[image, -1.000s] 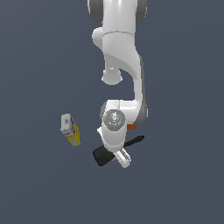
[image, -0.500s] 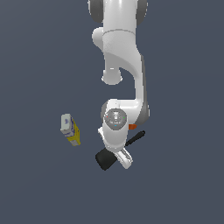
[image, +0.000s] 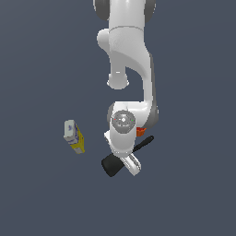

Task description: Pick up a designated object from a clutter of objects.

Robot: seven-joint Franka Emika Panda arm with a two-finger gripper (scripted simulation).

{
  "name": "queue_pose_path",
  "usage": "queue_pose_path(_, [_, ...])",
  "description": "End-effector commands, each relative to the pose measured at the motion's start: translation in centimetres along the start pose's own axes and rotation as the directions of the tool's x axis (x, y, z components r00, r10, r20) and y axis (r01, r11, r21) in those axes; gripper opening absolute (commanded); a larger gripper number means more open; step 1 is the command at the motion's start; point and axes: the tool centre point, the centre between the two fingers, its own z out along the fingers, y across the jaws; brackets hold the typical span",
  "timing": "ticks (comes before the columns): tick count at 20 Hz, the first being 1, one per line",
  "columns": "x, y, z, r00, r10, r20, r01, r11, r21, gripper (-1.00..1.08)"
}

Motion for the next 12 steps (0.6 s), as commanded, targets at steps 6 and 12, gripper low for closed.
queue_pose_path(6, [-1.9,0.4,-3.8,1.0,0.0,-0.002,0.0,1.0,0.003,-1.0])
queue_pose_path(12, [-4.5,1.1,-8.6,1.0,0.001,-0.001,-0.001,1.0,0.001,-1.0])
